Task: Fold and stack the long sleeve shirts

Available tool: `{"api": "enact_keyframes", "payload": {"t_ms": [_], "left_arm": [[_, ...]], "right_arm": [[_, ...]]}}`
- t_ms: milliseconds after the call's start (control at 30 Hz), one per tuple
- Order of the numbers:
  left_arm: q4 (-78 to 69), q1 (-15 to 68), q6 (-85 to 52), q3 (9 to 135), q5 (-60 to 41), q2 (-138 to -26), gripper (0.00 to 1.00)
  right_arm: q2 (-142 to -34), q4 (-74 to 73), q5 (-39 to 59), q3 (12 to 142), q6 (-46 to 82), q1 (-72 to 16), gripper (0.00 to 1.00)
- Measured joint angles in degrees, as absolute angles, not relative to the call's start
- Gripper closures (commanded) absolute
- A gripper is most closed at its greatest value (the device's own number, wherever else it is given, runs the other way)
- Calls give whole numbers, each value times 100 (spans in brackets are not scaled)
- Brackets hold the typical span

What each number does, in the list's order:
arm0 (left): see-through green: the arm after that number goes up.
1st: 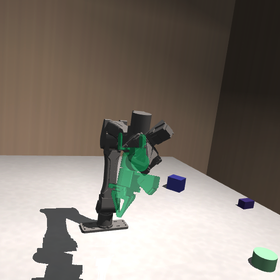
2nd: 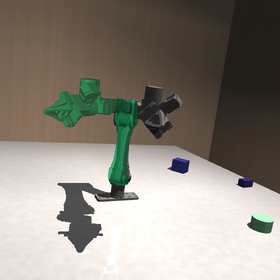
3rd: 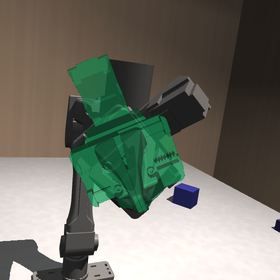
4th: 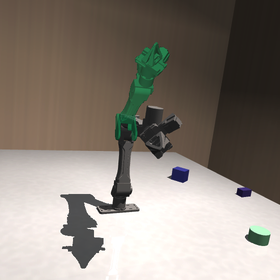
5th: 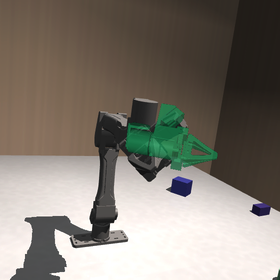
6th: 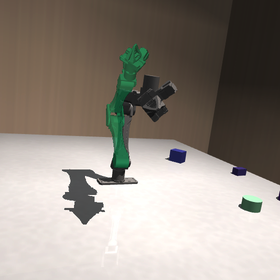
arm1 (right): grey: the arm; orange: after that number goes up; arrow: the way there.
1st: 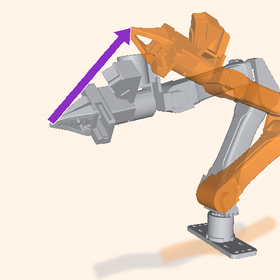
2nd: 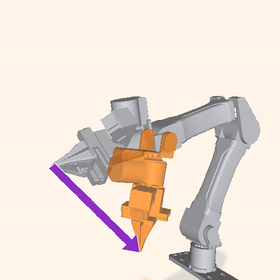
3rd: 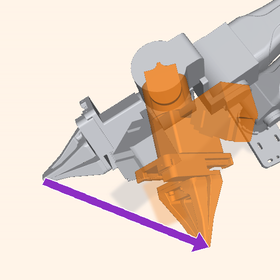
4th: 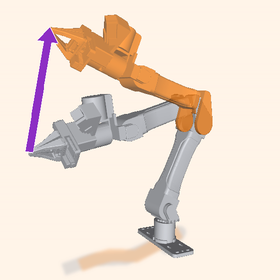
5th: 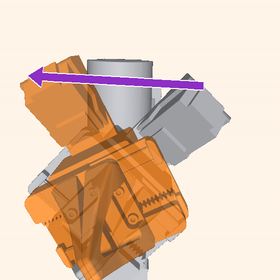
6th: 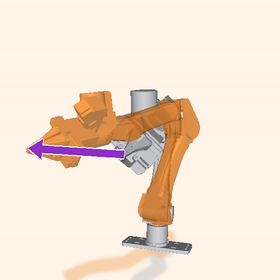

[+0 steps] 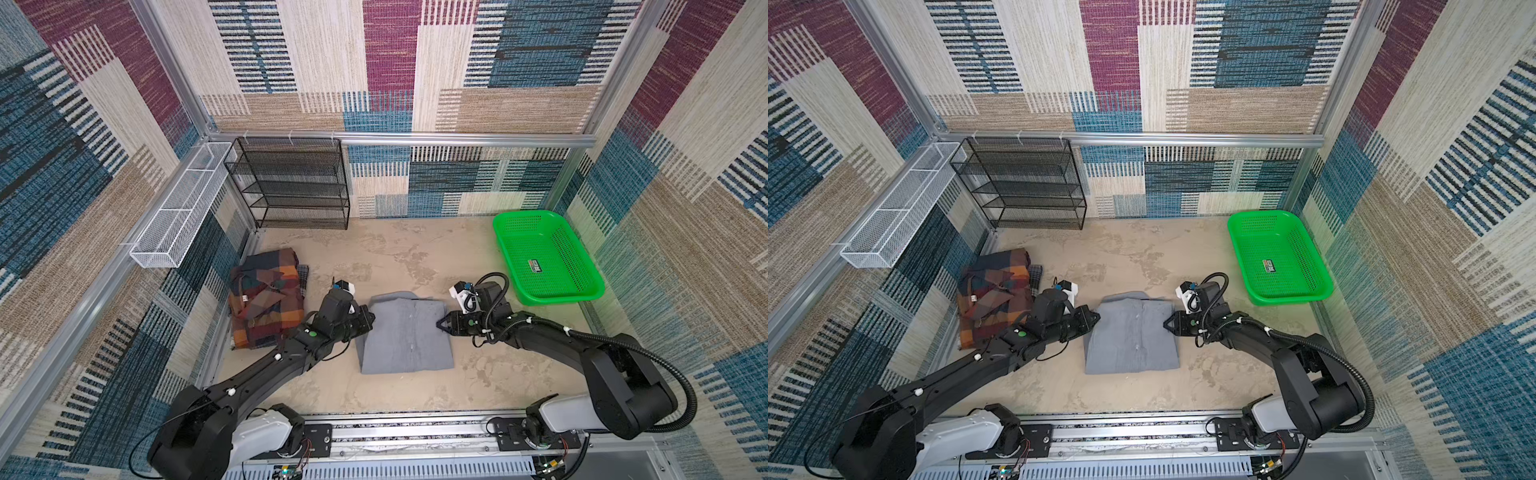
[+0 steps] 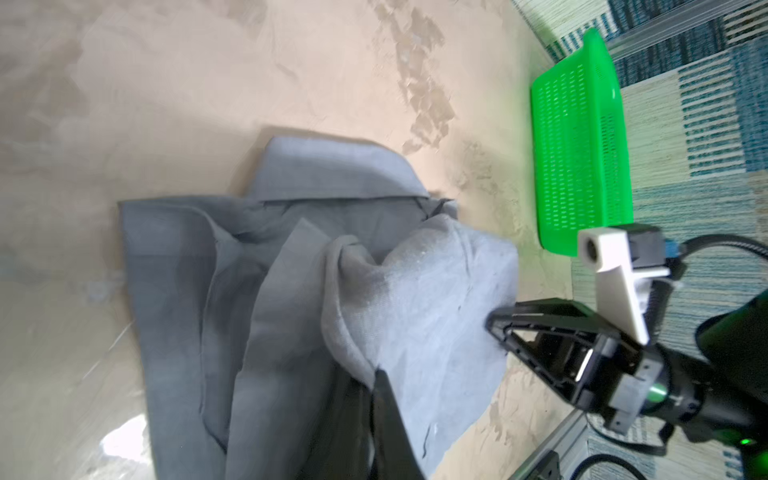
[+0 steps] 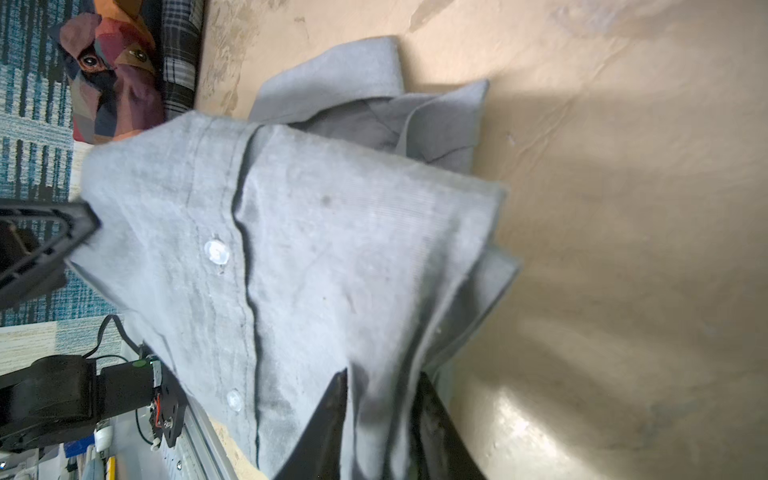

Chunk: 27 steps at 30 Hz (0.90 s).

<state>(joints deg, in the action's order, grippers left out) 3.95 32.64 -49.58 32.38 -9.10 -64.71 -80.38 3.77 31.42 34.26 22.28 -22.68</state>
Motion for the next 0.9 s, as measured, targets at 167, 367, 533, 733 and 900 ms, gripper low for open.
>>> {"api": "enact_keyframes", "payload": {"t_ms": [167,367,533,733,900], "left_arm": [[661,3387,-5238,2604,-607,-5478,100],[1275,3439,-5400,2217,-102,-4071,100],[1800,3562,-5616,1938,139,-3354,100],[2300,3940,-6003,1697,419,-2764,100],[2818,4431,-6281,1702,875,-2300,100]], "right_arm": [[-7891,443,3124,3629,2202,-2451,67],[-7992,462,3055,3861,2117,-2775,62],[-8031,676,2738,4163,2071,-3321,56],[-8403,432,2606,4589,2126,-4348,57],[-8914,279,2462,4630,2502,-4687,56]]}}
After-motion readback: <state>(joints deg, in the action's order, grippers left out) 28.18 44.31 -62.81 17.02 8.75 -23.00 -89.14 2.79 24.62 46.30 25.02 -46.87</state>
